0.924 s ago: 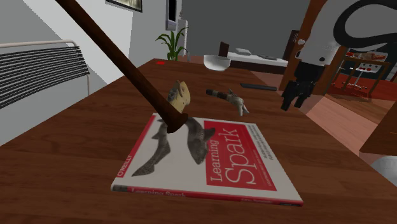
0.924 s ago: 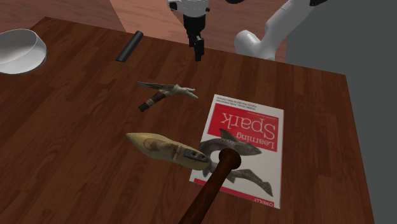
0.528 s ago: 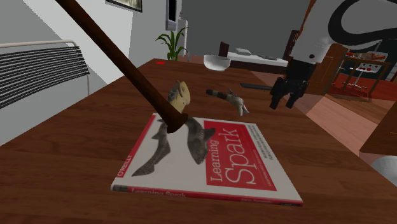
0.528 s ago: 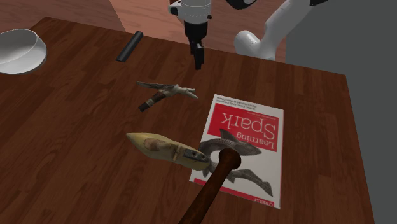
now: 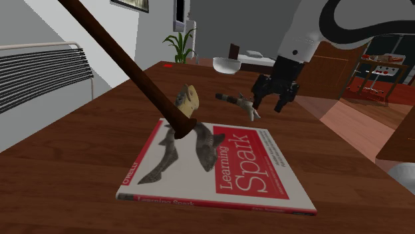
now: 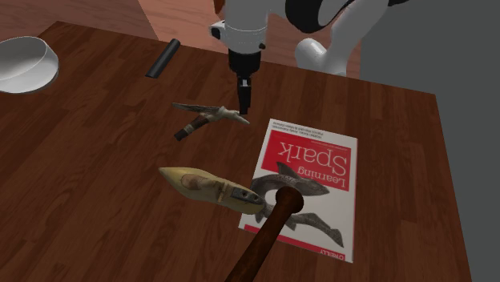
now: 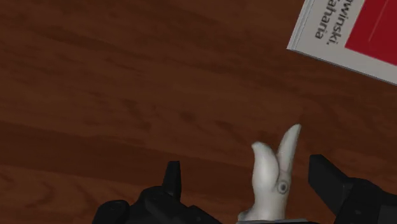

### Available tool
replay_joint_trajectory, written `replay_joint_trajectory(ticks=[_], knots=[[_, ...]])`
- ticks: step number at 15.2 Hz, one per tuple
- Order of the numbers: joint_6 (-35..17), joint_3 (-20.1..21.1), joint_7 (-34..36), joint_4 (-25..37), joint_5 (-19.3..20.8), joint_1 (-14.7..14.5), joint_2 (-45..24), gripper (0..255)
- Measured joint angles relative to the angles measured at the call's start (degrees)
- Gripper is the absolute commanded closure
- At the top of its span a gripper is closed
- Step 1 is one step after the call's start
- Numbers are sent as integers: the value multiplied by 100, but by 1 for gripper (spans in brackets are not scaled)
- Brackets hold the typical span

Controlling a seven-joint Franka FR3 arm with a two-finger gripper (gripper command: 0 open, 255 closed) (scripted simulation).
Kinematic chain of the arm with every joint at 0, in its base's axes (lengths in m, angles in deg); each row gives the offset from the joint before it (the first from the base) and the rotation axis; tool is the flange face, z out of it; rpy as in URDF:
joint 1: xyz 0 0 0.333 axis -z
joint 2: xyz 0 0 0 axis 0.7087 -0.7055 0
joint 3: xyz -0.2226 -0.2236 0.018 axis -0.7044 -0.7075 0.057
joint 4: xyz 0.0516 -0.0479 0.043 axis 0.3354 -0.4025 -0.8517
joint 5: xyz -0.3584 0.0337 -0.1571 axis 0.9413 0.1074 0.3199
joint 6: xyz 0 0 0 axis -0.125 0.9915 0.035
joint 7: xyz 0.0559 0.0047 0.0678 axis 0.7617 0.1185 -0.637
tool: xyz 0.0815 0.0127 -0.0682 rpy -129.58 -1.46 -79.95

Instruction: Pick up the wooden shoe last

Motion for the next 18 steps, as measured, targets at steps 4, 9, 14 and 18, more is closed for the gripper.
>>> replay_joint_trajectory(ticks=[4,9,14,18], knots=[[-354,455,823,452,-150,56,-519,0],[-704,1007,1884,1260,-97,183,-1315,0],[-992,1513,2977,2149,242,313,-2180,0],[-1056,1883,3944,3125,798,334,-3056,0]])
